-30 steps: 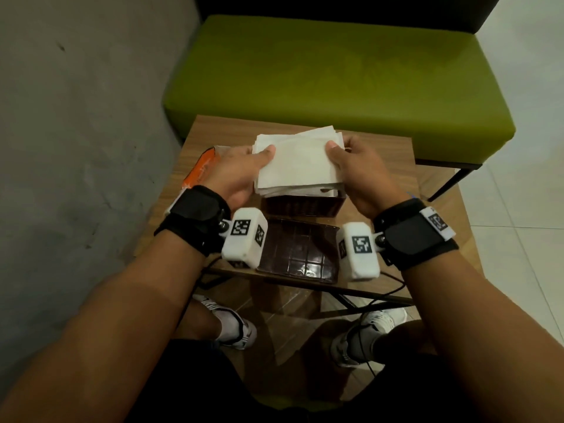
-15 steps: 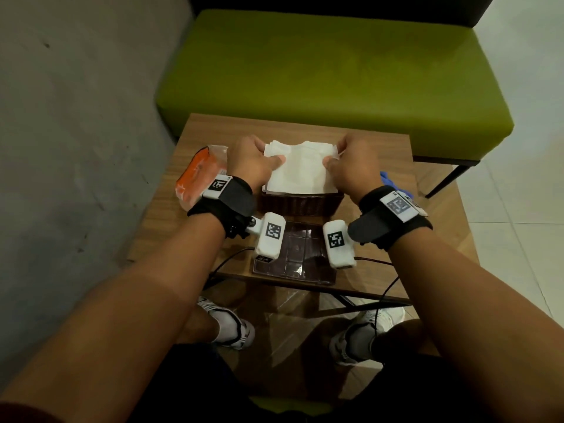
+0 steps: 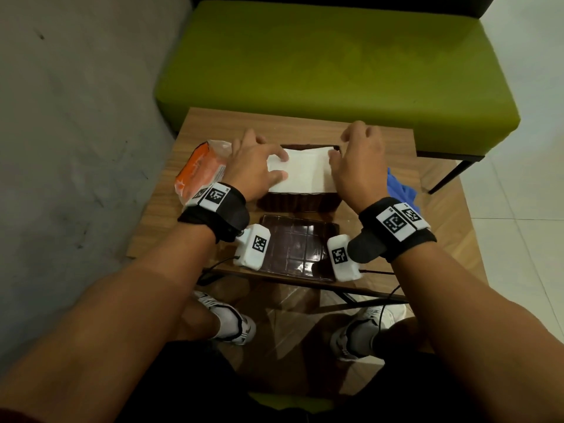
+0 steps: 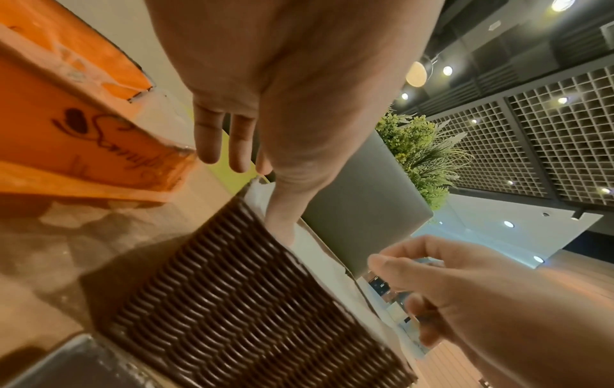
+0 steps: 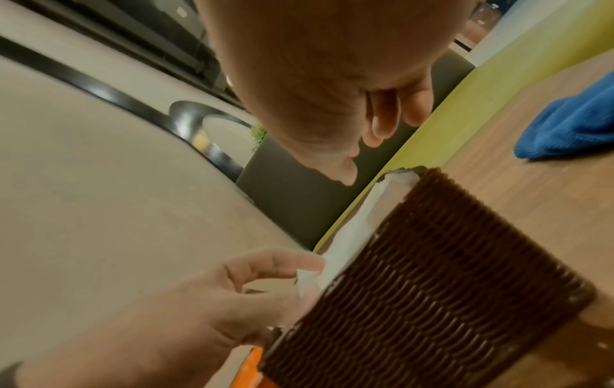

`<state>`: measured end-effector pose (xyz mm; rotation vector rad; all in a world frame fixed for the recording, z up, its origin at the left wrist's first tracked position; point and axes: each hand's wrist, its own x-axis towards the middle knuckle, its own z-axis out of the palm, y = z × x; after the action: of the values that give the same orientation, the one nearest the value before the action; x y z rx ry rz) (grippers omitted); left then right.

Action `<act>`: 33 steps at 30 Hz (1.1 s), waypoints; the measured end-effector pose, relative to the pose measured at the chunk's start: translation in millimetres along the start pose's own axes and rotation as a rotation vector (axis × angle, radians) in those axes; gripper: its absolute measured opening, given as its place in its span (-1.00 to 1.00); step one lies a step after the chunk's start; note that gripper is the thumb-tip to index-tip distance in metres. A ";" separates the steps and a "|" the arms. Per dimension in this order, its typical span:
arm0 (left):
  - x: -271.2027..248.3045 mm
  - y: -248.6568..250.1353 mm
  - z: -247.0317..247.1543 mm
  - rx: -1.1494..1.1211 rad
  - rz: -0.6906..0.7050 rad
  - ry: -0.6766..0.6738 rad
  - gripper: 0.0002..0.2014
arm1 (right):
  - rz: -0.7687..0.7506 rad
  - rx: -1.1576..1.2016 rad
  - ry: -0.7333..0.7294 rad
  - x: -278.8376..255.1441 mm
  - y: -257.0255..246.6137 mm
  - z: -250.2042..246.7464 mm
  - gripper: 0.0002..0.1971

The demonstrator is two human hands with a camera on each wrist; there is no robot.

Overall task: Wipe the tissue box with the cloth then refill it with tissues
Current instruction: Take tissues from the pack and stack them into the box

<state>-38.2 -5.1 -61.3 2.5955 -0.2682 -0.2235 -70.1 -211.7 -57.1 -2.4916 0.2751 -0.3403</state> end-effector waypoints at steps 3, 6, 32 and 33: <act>-0.3 2.2 -6.9 0.090 0.009 -0.083 -0.58 | -0.075 -0.054 -0.046 -7.6 3.8 -5.9 -0.69; 0.2 2.7 -10.8 0.203 0.001 -0.150 -0.45 | -0.112 -0.302 -0.316 -10.2 9.3 -7.0 -0.54; 30.1 2.8 -7.9 0.399 -0.033 -0.352 -0.39 | -0.038 -0.549 -0.760 30.9 5.5 -5.8 -0.50; 28.5 0.7 -10.8 0.381 -0.035 -0.335 -0.35 | -0.073 -0.522 -0.751 28.5 5.6 -11.9 -0.49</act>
<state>-8.5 -7.1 -54.8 2.9303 -0.4187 -0.6828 -47.4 -230.3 -46.0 -2.9189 -0.0515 0.7267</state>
